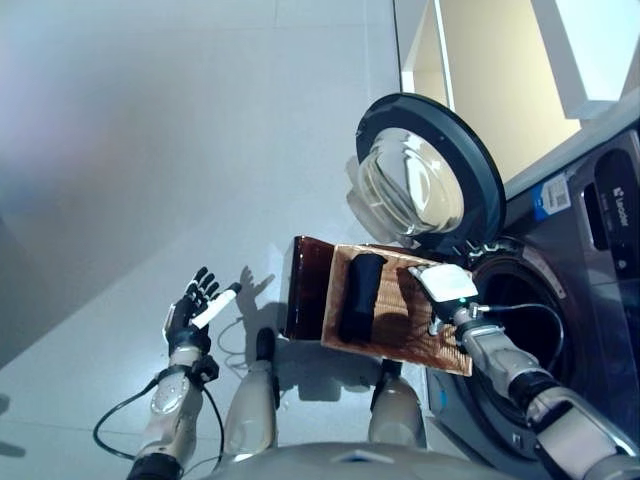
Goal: Pick up the clothes and place them into the washing machine
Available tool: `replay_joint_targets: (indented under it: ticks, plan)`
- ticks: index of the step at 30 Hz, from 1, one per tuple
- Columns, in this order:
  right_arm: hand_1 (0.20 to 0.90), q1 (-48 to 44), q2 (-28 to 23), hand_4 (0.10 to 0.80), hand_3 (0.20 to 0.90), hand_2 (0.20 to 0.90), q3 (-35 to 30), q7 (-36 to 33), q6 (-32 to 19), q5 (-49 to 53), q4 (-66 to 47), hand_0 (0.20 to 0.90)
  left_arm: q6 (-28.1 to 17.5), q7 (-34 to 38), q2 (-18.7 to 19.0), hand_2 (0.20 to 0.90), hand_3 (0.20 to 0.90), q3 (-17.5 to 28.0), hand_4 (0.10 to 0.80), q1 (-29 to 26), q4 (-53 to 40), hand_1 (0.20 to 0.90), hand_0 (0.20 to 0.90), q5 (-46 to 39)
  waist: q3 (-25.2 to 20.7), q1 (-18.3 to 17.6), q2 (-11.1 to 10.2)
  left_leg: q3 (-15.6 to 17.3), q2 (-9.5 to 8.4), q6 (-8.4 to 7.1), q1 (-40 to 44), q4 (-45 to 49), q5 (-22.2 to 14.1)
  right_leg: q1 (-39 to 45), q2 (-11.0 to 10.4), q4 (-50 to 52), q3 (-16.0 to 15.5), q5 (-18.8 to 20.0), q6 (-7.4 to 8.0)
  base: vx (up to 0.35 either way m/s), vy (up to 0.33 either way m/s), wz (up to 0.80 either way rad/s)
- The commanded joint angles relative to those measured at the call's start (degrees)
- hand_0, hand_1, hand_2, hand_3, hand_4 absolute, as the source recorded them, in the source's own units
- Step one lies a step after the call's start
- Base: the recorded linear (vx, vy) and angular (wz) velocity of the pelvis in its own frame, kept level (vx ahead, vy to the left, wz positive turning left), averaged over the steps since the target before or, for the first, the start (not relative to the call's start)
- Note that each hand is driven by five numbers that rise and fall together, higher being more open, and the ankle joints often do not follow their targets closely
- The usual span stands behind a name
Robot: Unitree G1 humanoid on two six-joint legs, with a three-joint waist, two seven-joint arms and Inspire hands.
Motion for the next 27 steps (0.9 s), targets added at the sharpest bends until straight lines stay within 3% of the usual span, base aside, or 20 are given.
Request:
replay_joint_targets:
  ticks: [1,12,27]
  plan:
    - [0.900,-5.11,-4.54,0.800,0.900,0.900,2.05,-4.94,1.63,-2.66,-2.14,0.900,-6.59,-0.67,4.89,0.900,0.900,-1.45,0.800,-0.40,-5.79,0.900,0.900,1.44,-1.42,0.92,-1.19,-0.40,3.37,-4.40,-3.01,2.93,1.87,-4.27,-2.00,2.42,2.86,4.67,0.25,-0.033,0.004,-0.02]
    - [0.900,-10.59,-4.47,0.800,0.900,0.900,9.80,-6.83,3.90,-8.49,-3.17,0.900,-6.81,0.90,5.23,0.900,0.900,-2.95,0.800,-0.32,-4.49,0.900,0.900,0.15,0.61,2.33,-0.52,-1.16,2.94,-4.47,-5.54,4.44,2.14,-6.39,-2.34,5.19,2.61,3.70,0.14,-0.019,0.004,0.02]
    - [0.900,-13.23,-3.52,0.800,0.900,0.900,18.30,-6.45,3.35,-15.44,-9.76,0.900,-7.34,5.14,4.16,0.900,0.900,0.80,0.800,-3.17,2.80,0.900,0.900,-0.26,0.14,3.77,-2.62,-1.91,2.99,-4.31,-5.85,4.54,1.57,-6.12,-2.74,5.59,1.76,3.52,0.18,0.004,0.001,0.03]
